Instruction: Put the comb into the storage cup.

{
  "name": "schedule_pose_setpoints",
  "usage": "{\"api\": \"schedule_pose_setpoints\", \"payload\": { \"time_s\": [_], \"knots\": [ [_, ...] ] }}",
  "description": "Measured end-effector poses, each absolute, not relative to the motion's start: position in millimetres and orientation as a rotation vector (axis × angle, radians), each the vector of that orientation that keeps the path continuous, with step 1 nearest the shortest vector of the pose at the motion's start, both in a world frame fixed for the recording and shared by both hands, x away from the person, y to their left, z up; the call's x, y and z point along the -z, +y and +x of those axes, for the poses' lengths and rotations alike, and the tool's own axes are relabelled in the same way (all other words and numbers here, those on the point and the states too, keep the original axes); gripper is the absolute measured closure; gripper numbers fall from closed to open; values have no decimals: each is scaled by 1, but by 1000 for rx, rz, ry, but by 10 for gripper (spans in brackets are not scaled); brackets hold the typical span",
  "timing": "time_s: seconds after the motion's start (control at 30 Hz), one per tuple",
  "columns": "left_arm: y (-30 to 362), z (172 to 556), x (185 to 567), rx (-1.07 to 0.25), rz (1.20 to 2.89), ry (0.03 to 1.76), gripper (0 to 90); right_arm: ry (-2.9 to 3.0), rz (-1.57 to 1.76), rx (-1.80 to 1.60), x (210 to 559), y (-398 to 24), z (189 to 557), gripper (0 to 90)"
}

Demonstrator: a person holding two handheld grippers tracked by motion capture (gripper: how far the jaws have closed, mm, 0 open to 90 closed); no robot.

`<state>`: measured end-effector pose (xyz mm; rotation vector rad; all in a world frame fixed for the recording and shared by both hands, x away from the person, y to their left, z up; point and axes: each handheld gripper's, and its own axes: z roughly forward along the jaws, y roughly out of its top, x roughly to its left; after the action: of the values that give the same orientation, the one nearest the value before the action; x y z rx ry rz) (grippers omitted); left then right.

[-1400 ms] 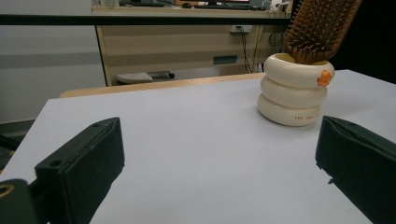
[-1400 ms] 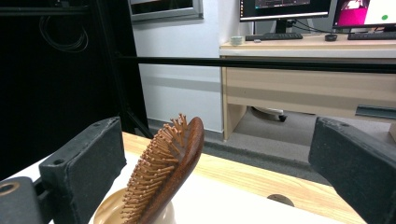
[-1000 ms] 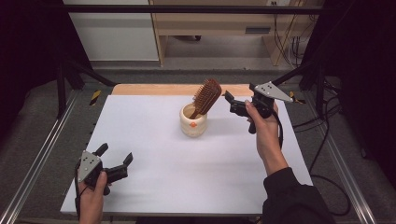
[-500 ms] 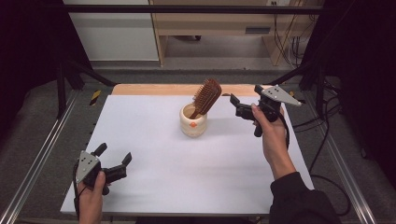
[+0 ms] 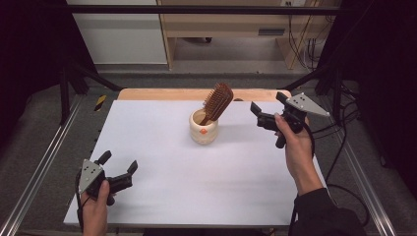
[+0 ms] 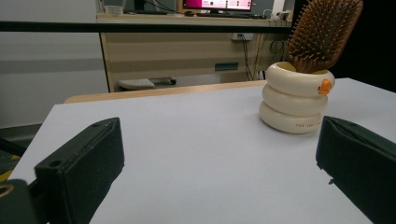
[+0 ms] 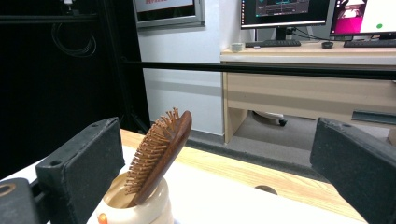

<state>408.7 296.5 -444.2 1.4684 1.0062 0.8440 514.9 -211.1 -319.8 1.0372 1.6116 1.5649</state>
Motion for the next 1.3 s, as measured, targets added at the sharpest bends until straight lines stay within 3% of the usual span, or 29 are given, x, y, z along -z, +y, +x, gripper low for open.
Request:
{"api": "schedule_pose_setpoints", "payload": {
  "time_s": [1.3],
  "knots": [
    [303, 406, 442, -845, 1440, 992, 12, 1604, 1098, -1522, 354, -263, 470, 31]
  ]
}}
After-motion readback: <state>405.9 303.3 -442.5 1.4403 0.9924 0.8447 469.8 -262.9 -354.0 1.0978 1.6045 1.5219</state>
